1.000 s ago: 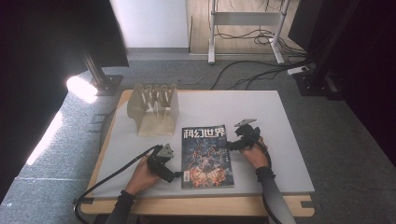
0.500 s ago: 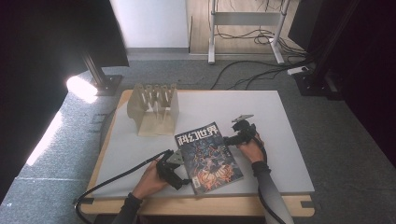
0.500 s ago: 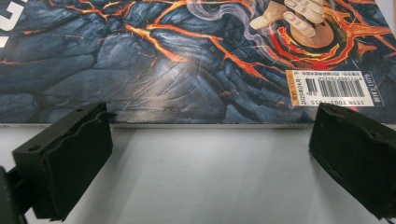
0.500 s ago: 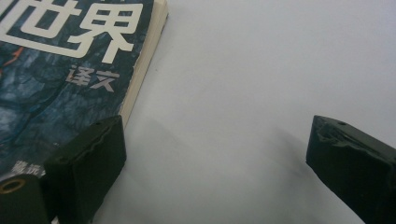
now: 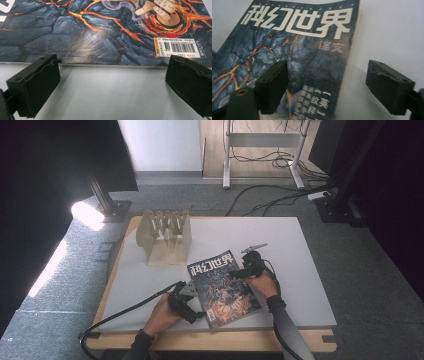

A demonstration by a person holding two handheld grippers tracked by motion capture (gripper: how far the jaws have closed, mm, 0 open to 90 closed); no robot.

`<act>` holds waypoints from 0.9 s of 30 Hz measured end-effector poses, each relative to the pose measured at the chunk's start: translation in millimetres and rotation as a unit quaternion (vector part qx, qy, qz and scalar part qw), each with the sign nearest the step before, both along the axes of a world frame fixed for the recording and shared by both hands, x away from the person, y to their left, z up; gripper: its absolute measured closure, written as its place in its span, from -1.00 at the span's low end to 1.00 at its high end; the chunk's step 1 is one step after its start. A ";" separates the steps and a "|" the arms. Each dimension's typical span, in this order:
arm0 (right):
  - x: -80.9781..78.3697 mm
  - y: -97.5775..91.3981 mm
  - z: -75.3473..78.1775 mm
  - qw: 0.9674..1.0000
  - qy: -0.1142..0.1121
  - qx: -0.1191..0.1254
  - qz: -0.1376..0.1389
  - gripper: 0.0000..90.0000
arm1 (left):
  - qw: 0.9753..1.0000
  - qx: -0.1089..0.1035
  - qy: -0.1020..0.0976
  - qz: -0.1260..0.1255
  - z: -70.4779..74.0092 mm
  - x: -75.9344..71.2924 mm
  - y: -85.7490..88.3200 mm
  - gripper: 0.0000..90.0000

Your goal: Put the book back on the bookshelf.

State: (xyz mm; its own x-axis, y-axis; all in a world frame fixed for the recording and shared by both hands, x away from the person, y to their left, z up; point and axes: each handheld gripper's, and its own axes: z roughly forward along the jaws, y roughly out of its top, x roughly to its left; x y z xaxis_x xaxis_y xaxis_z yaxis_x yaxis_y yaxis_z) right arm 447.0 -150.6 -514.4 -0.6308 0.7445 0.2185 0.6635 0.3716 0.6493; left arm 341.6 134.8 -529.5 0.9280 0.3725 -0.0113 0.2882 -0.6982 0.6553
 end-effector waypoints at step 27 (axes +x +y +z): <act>7.2 9.6 8.3 0.998 0.047 0.031 0.032 0.09 | 1.000 0.001 -0.002 0.001 -0.1 -0.2 -0.6 -1.00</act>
